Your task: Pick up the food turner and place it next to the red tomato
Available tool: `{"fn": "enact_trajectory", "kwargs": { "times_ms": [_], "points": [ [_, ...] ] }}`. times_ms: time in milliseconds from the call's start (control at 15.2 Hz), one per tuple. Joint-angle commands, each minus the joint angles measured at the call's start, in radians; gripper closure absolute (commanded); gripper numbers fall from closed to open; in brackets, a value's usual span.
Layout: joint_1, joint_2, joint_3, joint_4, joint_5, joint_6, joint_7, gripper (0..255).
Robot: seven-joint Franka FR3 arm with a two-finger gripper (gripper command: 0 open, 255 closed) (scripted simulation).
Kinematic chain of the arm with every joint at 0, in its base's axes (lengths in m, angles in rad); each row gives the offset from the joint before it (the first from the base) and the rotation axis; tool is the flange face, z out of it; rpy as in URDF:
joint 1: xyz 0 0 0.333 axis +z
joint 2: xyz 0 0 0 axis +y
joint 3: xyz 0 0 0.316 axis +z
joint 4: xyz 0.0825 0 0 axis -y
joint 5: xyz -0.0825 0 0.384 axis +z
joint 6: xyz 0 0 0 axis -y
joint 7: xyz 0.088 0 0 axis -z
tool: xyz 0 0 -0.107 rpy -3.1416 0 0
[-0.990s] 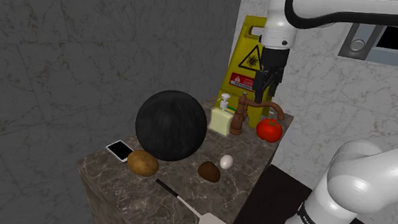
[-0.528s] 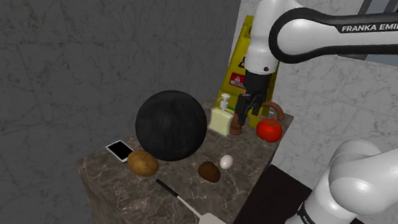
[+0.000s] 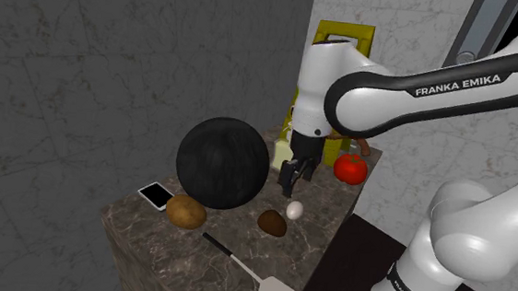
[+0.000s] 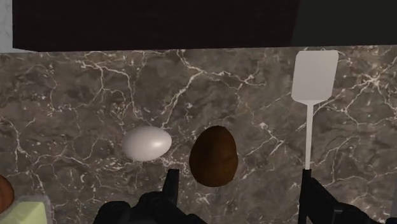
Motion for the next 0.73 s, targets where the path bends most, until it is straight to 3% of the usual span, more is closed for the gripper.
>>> {"fn": "enact_trajectory", "kwargs": {
  "times_ms": [0,396,660],
  "points": [
    [0.016,0.04,0.035,-0.021,0.019,0.075,0.024,0],
    [0.047,0.215,0.151,-0.044,0.051,0.308,0.11,0],
    [0.042,0.365,0.236,-0.028,0.023,0.463,0.191,0]
  ]
}}
